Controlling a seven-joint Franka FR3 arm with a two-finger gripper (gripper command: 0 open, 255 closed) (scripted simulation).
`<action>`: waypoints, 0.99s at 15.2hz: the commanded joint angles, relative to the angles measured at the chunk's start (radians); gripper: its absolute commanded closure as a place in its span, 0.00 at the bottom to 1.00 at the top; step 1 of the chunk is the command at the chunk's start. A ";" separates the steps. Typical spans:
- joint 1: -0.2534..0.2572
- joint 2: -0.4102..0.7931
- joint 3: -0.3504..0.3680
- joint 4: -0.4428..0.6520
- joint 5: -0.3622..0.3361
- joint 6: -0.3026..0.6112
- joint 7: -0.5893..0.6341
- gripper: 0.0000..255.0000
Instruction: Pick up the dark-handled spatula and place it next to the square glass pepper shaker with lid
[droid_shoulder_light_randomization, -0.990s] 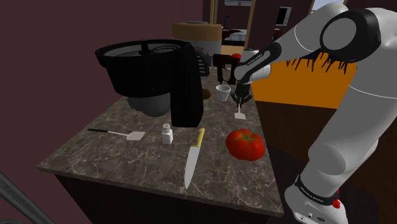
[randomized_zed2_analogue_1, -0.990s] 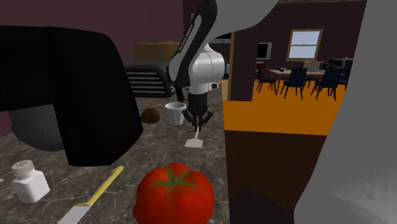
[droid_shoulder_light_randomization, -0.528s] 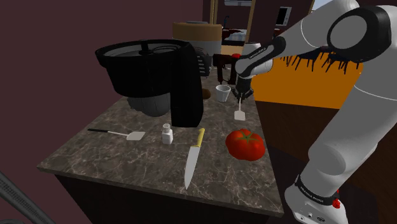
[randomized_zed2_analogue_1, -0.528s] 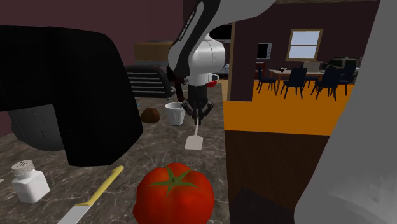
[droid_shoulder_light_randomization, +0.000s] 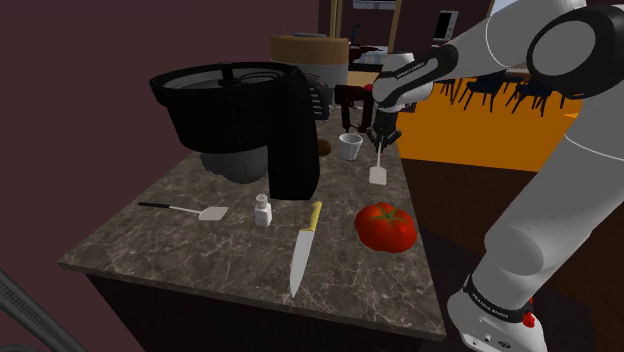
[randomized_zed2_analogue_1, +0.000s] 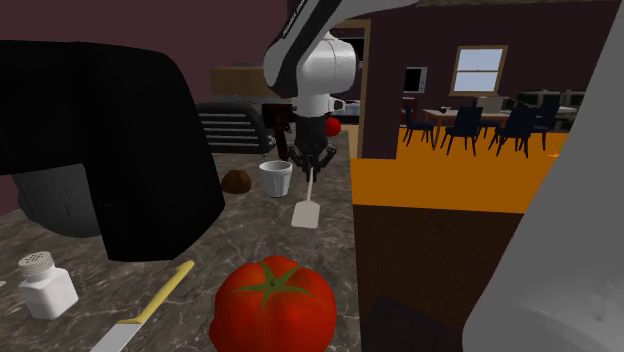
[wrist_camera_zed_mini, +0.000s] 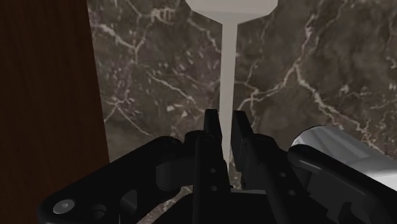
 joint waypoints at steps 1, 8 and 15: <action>0.001 -0.010 0.001 0.018 -0.001 -0.029 0.002 1.00; 0.002 -0.042 0.003 0.079 -0.003 -0.121 0.001 1.00; 0.003 -0.064 0.004 0.150 -0.003 -0.214 0.000 1.00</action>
